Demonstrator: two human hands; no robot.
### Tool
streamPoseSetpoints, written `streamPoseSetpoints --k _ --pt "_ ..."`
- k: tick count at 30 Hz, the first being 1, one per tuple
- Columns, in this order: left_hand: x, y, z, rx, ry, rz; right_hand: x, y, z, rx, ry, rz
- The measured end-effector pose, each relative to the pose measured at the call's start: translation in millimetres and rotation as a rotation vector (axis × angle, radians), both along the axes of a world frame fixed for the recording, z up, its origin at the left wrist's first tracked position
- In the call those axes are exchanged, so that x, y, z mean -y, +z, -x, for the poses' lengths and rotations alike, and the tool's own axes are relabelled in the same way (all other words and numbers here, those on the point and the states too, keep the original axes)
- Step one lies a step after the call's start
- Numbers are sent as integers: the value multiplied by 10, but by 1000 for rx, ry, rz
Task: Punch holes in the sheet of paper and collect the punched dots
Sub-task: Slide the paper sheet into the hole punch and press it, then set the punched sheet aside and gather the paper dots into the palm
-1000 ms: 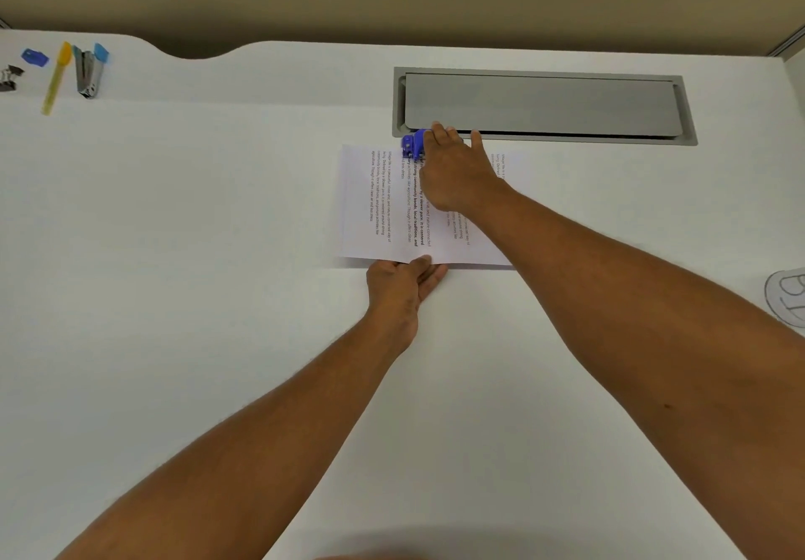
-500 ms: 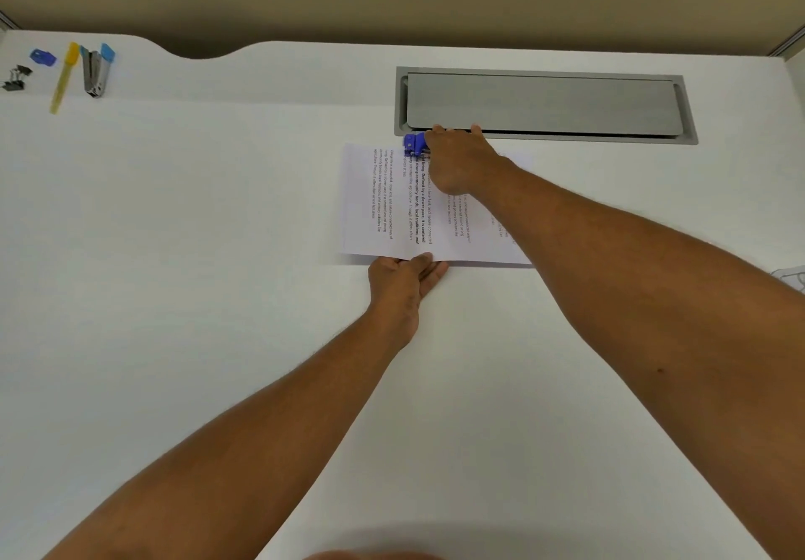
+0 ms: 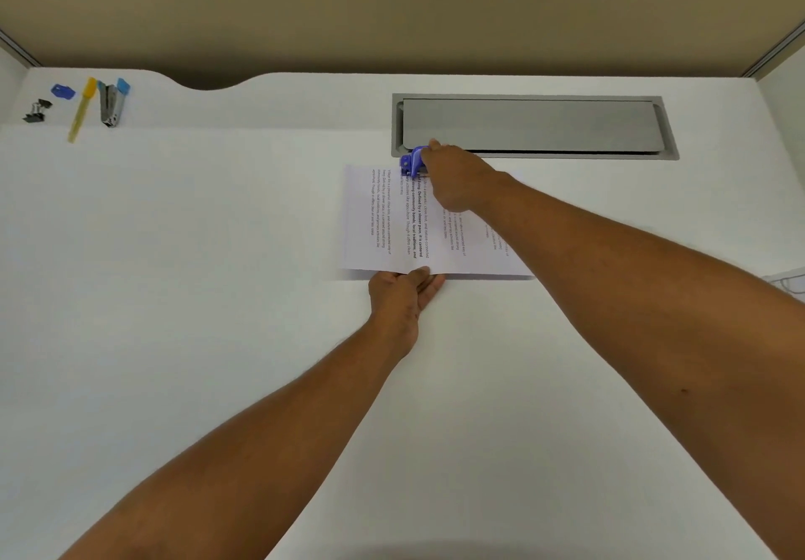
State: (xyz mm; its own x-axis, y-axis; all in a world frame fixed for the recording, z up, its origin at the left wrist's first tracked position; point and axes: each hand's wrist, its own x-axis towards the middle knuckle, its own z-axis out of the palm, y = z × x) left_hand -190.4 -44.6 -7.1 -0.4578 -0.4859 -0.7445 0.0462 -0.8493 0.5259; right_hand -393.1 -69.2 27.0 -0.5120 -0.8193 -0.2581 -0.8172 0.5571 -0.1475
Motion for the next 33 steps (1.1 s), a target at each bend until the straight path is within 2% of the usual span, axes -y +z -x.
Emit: streamPoseSetpoints --k 4,11,14,19,22,24,28,33 --pt "-16 3 -16 3 5 -14 -180 98 7 203 -153 192" --pt "-192 -39 -243 -10 -1 -44 -1034 85 -311 251 -535 533" --pt "-306 -68 -443 -17 -11 -57 -1483 10 -540 287 -737 595" --pt "-520 -123 -892 -8 -35 -64 -2050 -42 -864 553 -1055 541" --pt "-628 -140 -1159 13 -25 -81 -2261 -36 -1058 806 -1165 665" --pt "-683 -144 -1312 17 -12 -80 -2371 -46 -1179 968 -1192 677" --pt "-774 -166 -1583 -11 -28 -57 -2499 -81 -1414 1257 -1069 691" --pt "-868 -165 -1866 -96 -66 -9 -2562 -188 -1631 1314 -1017 705"
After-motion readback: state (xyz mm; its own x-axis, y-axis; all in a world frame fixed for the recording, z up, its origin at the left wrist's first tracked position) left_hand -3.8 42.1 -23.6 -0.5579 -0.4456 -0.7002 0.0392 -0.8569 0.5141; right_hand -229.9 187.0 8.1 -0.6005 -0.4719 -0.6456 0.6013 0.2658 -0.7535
